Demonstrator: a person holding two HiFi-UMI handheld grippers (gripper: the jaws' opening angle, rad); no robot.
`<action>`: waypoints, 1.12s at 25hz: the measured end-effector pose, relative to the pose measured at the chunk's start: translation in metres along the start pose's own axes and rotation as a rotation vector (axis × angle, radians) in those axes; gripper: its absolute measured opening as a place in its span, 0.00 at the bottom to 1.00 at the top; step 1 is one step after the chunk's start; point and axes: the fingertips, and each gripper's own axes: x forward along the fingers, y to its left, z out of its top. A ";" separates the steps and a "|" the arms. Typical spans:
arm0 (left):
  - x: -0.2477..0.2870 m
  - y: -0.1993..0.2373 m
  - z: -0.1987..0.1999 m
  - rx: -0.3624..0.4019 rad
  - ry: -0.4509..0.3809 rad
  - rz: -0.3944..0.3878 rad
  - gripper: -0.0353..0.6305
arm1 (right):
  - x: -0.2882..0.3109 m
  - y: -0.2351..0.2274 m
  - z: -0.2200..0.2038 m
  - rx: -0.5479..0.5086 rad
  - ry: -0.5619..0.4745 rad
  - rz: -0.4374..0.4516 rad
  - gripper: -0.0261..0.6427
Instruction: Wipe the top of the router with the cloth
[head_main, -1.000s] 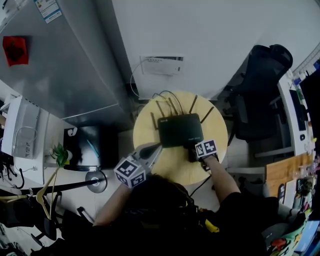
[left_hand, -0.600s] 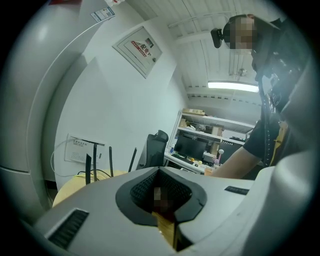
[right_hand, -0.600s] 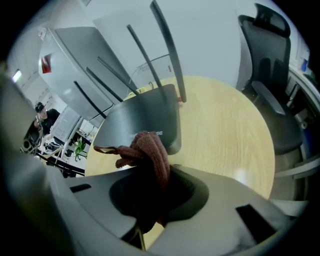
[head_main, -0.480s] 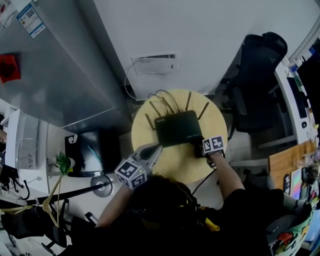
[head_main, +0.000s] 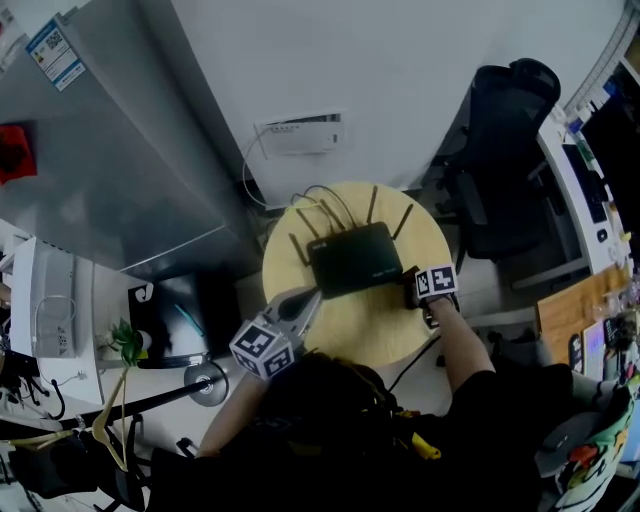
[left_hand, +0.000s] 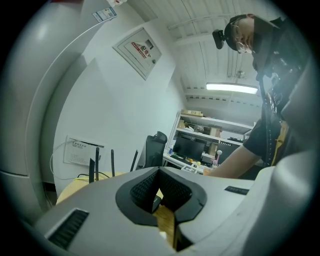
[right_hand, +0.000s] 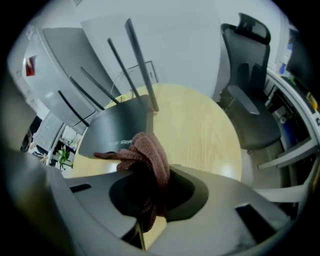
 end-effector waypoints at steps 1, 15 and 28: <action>0.001 0.000 0.000 0.001 -0.002 -0.008 0.05 | -0.006 -0.005 0.004 0.023 -0.015 -0.005 0.14; 0.004 0.003 -0.003 -0.011 0.018 -0.028 0.05 | -0.027 -0.010 0.046 -0.091 -0.100 -0.009 0.14; -0.030 0.038 -0.016 -0.058 0.027 0.147 0.05 | 0.021 -0.008 0.079 -0.431 0.168 -0.087 0.14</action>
